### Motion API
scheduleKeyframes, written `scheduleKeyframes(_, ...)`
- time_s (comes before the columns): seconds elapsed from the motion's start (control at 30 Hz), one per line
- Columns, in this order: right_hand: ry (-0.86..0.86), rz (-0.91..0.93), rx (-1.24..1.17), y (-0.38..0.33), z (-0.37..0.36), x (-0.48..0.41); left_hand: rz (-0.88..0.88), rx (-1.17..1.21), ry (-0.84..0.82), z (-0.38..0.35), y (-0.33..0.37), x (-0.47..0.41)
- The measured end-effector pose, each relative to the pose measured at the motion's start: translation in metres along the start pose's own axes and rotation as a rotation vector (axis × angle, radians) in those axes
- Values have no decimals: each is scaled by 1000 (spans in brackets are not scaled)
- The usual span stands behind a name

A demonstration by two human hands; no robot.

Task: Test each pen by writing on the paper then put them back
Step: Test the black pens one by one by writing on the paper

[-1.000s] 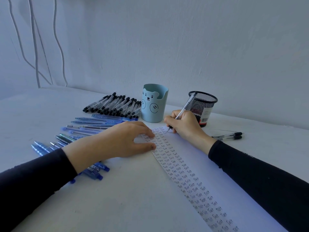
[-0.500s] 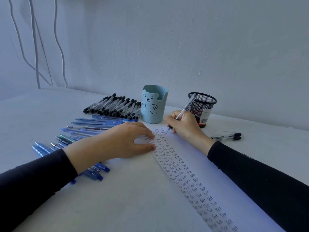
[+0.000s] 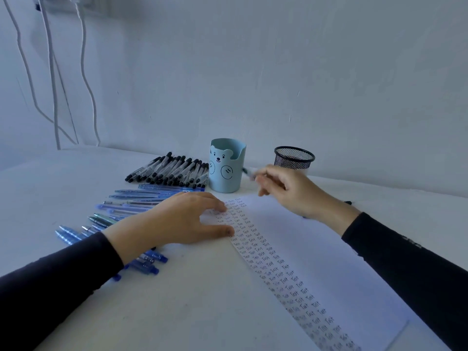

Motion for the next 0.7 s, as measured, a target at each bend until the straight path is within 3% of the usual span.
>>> scheduleKeyframes(0.1, -138, 0, 23, 7, -9, 17, -1, 37, -6, 0, -4, -1)
scheduleKeyframes(0.37, -302, -67, 329, 26, -14, 45, -10, 28, 5, 0, -4, -1)
scheduleKeyframes(0.47, -275, -169, 304, 38, 19, 44, -66, -52, 92, 6, 2, 0)
scheduleKeyframes(0.6, -242, -329, 425, 74, 64, 50, -174, 120, 199, 14, 31, -5)
scheduleKeyframes(0.7, -285, -386, 440, 85, 71, 58, -174, 156, 182, 11, 53, -13)
Point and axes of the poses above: each hand's wrist, its own x-axis away from the middle knuckle, its own z-axis out of the back of the hand, y = z × x, the point moved 10 cm from there along -x, towards the middle knuckle, and after that the axes turned 3 degrees about z, right-handed, at the moved point
